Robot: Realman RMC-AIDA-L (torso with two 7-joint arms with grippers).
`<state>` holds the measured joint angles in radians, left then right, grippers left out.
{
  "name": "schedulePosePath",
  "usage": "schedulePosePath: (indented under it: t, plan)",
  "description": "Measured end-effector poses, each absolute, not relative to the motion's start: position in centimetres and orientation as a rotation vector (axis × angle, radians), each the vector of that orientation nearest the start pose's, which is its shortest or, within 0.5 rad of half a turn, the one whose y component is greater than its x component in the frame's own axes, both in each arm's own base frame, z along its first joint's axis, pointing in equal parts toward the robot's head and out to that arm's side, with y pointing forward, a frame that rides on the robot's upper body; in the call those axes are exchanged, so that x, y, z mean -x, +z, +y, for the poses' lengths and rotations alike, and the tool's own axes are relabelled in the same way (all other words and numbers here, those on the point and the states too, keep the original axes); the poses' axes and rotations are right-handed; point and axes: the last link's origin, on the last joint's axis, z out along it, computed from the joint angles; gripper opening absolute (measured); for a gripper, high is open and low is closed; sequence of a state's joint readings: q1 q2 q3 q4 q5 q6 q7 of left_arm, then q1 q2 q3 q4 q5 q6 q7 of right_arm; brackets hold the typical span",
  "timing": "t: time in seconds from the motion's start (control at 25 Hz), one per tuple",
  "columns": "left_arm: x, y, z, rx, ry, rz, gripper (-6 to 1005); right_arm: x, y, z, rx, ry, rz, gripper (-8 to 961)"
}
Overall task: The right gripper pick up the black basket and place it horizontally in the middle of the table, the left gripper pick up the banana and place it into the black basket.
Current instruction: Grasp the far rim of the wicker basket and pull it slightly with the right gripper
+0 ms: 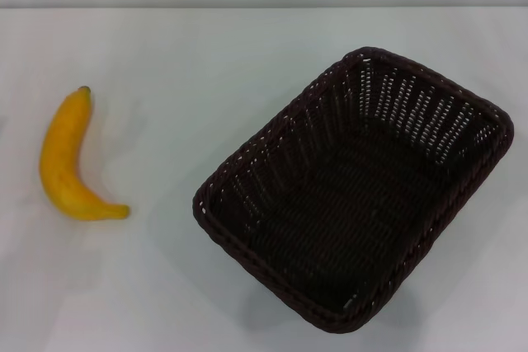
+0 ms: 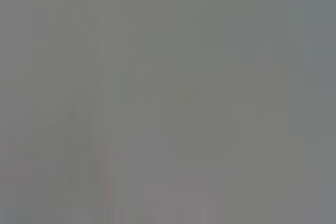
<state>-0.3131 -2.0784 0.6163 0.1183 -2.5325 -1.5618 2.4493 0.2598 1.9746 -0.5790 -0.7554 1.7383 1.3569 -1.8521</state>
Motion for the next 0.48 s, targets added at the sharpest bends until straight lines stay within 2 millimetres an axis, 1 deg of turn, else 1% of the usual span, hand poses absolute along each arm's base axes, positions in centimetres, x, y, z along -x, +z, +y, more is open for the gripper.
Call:
schedulePosePath:
  t: [0.04, 0.16, 0.24, 0.32, 0.4, 0.44, 0.48]
  plan:
    - [36.1, 8.1, 27.4, 1.183, -1.173, -0.575, 878, -32.9, 15.7, 32.4, 1.957, 0.846, 0.607, 720]
    - [36.0, 8.3, 27.0, 1.182, -1.183, -0.56, 878, -29.3, 17.7, 34.1, 2.128, 0.722, 0.633, 720]
    - [36.2, 8.3, 26.6, 1.178, -1.183, -0.558, 878, -26.9, 18.5, 35.1, 2.221, 0.63, 0.677, 720]
    - [36.4, 8.3, 26.2, 1.172, -1.184, -0.561, 878, -24.7, 18.9, 36.0, 2.299, 0.543, 0.705, 720]
    - [36.4, 8.4, 25.9, 1.168, -1.187, -0.559, 878, -21.6, 19.0, 37.3, 2.385, 0.441, 0.725, 720]
    - [36.4, 8.4, 25.8, 1.168, -1.189, -0.557, 878, -21.1, 19.0, 37.6, 2.397, 0.418, 0.735, 720]
    - [36.4, 8.4, 25.8, 1.169, -1.191, -0.555, 878, -19.9, 18.7, 38.2, 2.422, 0.352, 0.76, 720]
